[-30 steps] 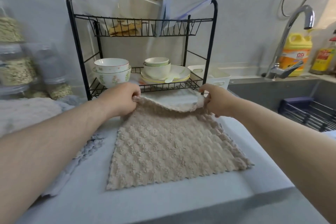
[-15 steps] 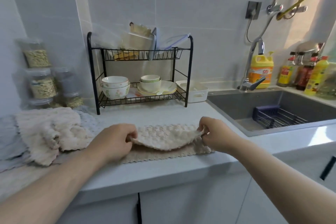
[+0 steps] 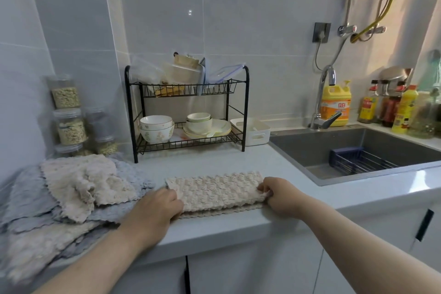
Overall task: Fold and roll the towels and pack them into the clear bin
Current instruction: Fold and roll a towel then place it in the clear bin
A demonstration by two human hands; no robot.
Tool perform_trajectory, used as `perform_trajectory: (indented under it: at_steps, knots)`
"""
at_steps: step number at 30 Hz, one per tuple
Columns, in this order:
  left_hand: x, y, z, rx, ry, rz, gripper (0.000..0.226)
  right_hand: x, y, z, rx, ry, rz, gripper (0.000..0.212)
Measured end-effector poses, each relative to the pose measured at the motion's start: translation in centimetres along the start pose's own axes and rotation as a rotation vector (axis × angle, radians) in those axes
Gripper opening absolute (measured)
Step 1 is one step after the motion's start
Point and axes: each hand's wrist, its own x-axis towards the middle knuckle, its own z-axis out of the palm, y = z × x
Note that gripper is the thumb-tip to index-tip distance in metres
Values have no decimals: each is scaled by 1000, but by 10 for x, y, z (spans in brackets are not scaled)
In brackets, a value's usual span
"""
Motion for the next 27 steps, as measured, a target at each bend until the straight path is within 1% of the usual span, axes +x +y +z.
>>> perform_trajectory:
  at_steps: [3,5,6,8,11,12,13,14,15,16,17,19,21,22,23,24,26,27]
  knots:
    - [-2,-1,4,42,59,29,48,-1,0,0,38,-9,15,37]
    - [-3,-3,6,11,61,21,52,-1,1,1,60,-4,32,38]
    - [-4,-5,8,-28,66,11,51,-1,2,2,73,7,49,42]
    - [-7,-8,10,-161,83,-71,39,-3,4,4,114,23,77,49]
    - [-12,-11,8,-327,99,-270,18,-5,4,5,161,49,94,52]
    - [-13,-10,6,-412,88,-311,15,-5,4,6,170,52,97,53]
    - [-14,-10,5,-486,98,-333,17,-6,4,6,185,58,101,53]
    - [-13,-8,3,-508,131,-339,20,-7,2,6,209,62,111,51]
    - [-12,-8,2,-487,168,-336,21,-9,2,7,252,70,117,46]
    - [-9,-6,0,-456,181,-343,20,-10,1,7,323,87,130,37]
    - [-4,-5,-1,-424,175,-347,16,-10,1,8,437,130,148,28]
    - [13,-1,-4,-351,100,-332,6,-8,3,7,720,245,231,22]
    - [35,4,-3,-330,-36,-309,31,-6,3,5,919,352,355,6]
    - [46,7,-3,-351,-99,-312,45,-5,0,5,949,373,418,7]
    - [56,11,-3,-378,-145,-313,58,-2,1,5,948,359,447,11]
    - [64,15,-1,-402,-190,-323,69,4,1,5,895,339,477,13]
    - [77,19,8,-392,-301,-336,88,16,-1,-2,832,283,557,12]
    - [81,21,12,-360,-374,-341,97,22,-1,-7,843,238,603,10]
